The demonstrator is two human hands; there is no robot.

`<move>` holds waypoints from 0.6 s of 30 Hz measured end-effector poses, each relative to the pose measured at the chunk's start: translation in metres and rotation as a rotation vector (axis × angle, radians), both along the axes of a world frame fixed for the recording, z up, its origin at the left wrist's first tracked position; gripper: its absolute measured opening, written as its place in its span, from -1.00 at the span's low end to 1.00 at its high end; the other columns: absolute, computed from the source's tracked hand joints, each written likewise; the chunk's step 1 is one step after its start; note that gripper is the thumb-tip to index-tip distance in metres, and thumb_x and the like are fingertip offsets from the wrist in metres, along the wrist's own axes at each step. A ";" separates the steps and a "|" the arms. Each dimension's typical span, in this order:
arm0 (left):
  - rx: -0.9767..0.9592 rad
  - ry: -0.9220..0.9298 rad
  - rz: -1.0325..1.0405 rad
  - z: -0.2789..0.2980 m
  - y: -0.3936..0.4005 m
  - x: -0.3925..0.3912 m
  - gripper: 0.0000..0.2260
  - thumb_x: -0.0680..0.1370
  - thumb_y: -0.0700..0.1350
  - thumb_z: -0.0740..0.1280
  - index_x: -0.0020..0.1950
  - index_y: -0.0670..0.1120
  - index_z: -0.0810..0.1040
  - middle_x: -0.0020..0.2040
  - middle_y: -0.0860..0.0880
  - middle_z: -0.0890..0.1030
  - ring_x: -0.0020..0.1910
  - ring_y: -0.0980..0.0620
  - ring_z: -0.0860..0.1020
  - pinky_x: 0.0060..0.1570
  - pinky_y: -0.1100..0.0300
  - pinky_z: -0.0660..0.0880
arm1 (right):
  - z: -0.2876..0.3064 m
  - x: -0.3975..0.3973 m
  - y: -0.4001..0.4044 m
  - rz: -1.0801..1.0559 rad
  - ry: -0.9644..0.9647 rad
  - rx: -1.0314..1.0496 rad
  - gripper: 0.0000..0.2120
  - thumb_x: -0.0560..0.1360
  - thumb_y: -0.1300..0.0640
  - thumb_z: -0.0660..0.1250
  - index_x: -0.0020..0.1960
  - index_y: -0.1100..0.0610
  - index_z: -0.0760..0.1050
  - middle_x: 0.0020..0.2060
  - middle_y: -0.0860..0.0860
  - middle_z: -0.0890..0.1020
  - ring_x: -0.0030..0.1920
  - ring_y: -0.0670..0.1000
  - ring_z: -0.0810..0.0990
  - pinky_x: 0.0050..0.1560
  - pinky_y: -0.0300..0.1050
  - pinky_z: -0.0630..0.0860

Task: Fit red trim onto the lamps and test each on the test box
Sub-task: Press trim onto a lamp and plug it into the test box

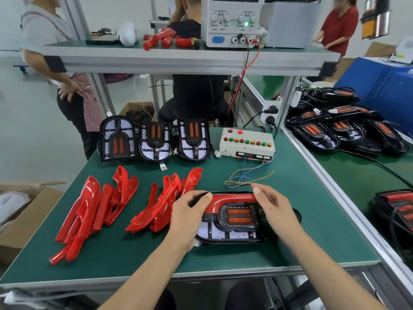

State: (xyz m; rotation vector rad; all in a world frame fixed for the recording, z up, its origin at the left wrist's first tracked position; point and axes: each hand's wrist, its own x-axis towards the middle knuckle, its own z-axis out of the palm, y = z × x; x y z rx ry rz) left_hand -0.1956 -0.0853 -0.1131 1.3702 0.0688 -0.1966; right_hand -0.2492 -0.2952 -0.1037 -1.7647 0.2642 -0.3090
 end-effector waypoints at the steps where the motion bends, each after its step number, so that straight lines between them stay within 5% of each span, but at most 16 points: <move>1: -0.008 0.004 0.001 -0.001 0.001 0.000 -0.97 0.55 -0.15 0.49 -0.03 -0.05 0.72 -0.08 -0.08 0.75 -0.15 -0.01 0.70 -0.12 0.17 0.63 | -0.002 0.000 0.001 0.019 0.018 0.026 -0.80 0.55 -0.15 0.35 0.08 -0.12 0.66 -0.06 -0.30 0.72 -0.01 -0.39 0.62 -0.04 -0.55 0.44; 6: -0.031 -0.002 -0.033 0.003 0.002 -0.001 -0.94 0.54 -0.16 0.49 -0.09 0.00 0.73 -0.12 -0.06 0.75 -0.21 0.05 0.70 -0.20 0.26 0.59 | -0.007 0.003 0.005 -0.011 0.091 0.271 -0.90 0.57 0.06 0.43 0.02 0.01 0.72 -0.05 0.05 0.75 -0.05 0.00 0.70 0.07 -0.04 0.65; 11: -0.033 0.006 -0.036 0.003 0.001 0.000 -0.95 0.54 -0.15 0.49 -0.08 -0.01 0.73 -0.10 -0.08 0.75 -0.20 0.01 0.70 -0.17 0.20 0.63 | -0.002 0.004 0.008 -0.017 0.134 0.385 -0.92 0.56 0.13 0.45 0.01 0.06 0.72 -0.07 0.12 0.73 -0.13 0.02 0.70 -0.10 -0.06 0.68; 18: -0.057 0.001 -0.084 0.007 0.003 -0.002 -0.97 0.55 -0.10 0.49 -0.08 -0.01 0.73 -0.11 -0.07 0.74 -0.19 0.03 0.69 -0.16 0.24 0.61 | 0.003 0.006 0.014 -0.055 0.170 0.547 -0.91 0.57 0.23 0.42 0.05 0.16 0.68 -0.13 0.13 0.73 -0.13 0.11 0.68 0.01 0.14 0.68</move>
